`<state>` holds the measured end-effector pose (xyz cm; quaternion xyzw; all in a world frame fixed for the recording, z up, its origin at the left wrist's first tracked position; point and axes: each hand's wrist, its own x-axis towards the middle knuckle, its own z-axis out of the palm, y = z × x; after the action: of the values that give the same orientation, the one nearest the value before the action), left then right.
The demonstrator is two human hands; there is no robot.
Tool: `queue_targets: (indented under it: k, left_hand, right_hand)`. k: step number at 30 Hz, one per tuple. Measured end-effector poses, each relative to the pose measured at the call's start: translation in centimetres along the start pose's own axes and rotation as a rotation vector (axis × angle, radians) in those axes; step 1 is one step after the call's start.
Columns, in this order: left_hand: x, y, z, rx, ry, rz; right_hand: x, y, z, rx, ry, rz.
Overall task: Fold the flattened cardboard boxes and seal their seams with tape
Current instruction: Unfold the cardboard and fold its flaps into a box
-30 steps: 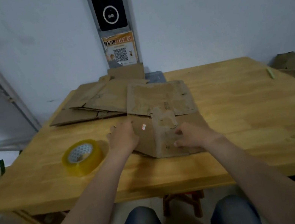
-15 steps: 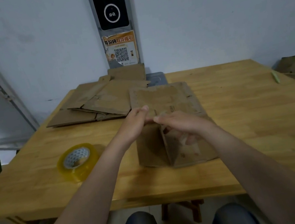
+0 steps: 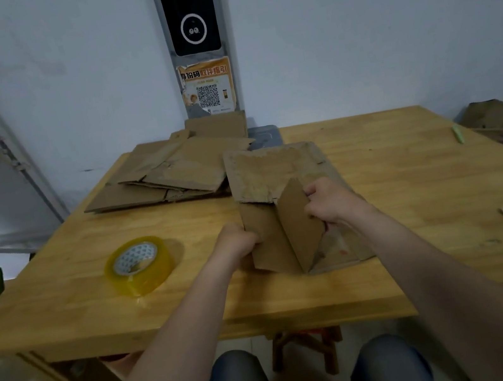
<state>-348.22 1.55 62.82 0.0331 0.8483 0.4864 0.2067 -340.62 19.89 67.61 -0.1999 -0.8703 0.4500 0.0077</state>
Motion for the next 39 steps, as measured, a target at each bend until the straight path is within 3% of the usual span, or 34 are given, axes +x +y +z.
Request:
queue_targets:
  k: [5,12,18,26,33,39]
  left_hand:
    - [-2.5,4.2,-0.3,-0.103,0.08,0.132]
    - [-6.4,10.1,-2.2,-0.251,0.19,0.286]
    - [-8.8,13.6,-4.7,-0.464,0.226,0.303]
    - [-11.3,15.5,-5.6,-0.628,0.225,0.332]
    - [-11.5,16.0,-5.6,-0.461,0.288,0.47]
    - [-8.9,15.5,-5.5,-0.27,0.313,0.515]
  right_hand:
    - [-3.0,-0.7,-4.7,0.088,0.226,-0.084]
    - [-7.4,-3.1,-9.9,0.31,0.401,-0.182]
    - [-9.5,-5.0,-13.0,0.539,0.574,-0.243]
    - [-9.2,-5.4,-14.4,0.607,0.674,-0.263]
    - [-8.2,-3.8,-13.5,0.384,0.578,-0.227]
    - [-6.1,-2.6,-11.6,0.248,0.357,-0.155]
